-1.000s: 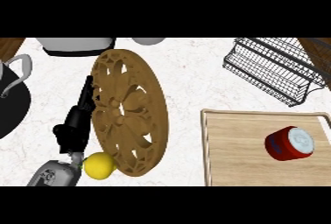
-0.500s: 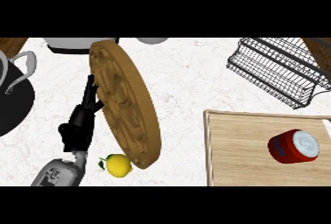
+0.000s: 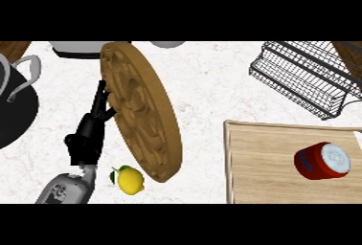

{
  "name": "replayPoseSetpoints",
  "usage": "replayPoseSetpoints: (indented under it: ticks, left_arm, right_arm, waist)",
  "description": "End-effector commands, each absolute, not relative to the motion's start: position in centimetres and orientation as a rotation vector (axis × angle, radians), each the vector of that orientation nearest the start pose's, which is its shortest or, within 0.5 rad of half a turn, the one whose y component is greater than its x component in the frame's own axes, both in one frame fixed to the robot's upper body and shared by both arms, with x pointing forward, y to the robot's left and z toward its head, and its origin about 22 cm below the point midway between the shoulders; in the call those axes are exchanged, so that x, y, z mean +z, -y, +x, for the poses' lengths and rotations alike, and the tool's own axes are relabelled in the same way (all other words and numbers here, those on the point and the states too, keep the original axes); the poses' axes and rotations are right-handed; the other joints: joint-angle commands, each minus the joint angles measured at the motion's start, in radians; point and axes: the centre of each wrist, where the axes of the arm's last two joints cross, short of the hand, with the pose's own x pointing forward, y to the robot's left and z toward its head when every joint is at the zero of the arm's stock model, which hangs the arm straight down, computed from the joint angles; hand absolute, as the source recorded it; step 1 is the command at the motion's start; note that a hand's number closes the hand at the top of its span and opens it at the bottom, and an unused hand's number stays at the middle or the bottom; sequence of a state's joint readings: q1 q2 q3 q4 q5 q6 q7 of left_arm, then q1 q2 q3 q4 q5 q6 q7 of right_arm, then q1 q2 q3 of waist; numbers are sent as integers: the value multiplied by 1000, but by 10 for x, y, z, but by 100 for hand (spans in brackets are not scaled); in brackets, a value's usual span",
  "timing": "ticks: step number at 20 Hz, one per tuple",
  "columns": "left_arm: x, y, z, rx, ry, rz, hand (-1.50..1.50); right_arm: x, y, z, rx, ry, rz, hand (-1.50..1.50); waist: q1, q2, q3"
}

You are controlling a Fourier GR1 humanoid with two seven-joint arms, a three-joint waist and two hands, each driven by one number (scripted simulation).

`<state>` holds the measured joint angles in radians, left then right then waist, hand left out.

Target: Pick the can from the tray and place it in the tiered basket

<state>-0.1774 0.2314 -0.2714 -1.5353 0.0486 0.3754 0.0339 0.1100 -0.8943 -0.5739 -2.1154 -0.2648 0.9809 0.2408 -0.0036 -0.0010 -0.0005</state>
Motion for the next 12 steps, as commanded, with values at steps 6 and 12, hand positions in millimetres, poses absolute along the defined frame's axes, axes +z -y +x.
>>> replayPoseSetpoints:
  ticks: [6,12]
  left_arm:
    - [36,-192,269,-107,1663,211,0]
    - [33,-203,270,-110,1654,177,0]
  right_arm:
    - [259,370,161,1364,1197,-462,-150]
    - [252,376,167,1395,1189,-541,-150]
  waist:
    - [-1,-1,1]
    - [2,1,1]
